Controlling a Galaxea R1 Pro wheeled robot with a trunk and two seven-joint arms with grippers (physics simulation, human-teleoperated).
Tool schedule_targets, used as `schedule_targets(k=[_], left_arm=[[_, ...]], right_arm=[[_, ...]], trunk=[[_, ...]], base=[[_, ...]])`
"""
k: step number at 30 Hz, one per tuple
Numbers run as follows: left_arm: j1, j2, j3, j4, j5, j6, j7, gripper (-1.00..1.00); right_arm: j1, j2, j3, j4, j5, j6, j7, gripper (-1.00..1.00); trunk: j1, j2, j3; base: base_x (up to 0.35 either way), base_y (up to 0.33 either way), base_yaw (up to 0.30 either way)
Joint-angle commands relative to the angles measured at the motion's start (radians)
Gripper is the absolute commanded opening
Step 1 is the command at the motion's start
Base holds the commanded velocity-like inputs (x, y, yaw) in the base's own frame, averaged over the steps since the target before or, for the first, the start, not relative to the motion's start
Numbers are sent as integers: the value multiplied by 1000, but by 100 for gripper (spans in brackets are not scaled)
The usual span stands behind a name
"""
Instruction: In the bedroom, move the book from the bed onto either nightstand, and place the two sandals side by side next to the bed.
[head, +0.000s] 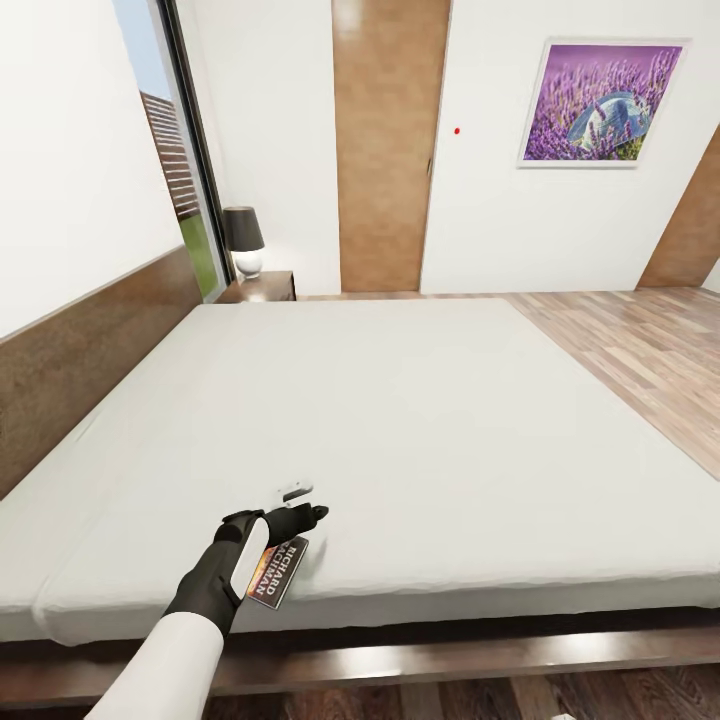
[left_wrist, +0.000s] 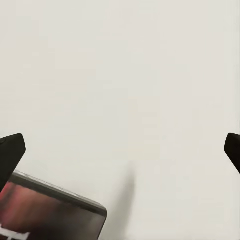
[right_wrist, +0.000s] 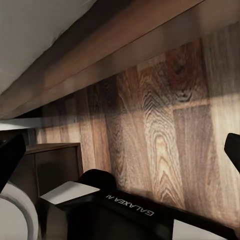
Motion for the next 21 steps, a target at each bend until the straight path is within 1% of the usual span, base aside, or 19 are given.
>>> schedule_targets(k=[1, 7, 15, 21], left_arm=[[-1, -1, 6, -1, -1, 6, -5, 100], [-1, -1, 6, -1, -1, 6, -5, 100], [-1, -1, 6, -1, -1, 6, -5, 100], [-1, -1, 6, -1, -1, 6, -5, 100]], right_arm=[[-2, 0, -1, 4, -5, -1, 4, 100], [-2, 0, -1, 4, -5, -1, 3, 100], [-2, 0, -1, 4, -5, -1, 3, 100], [-2, 0, -1, 4, -5, -1, 3, 100]], trunk=[[0, 0, -1], [0, 0, -1], [0, 0, -1], [0, 0, -1]], base=[[0, 0, 0], [-2, 0, 0], [-66, 0, 0], [-18, 0, 0]])
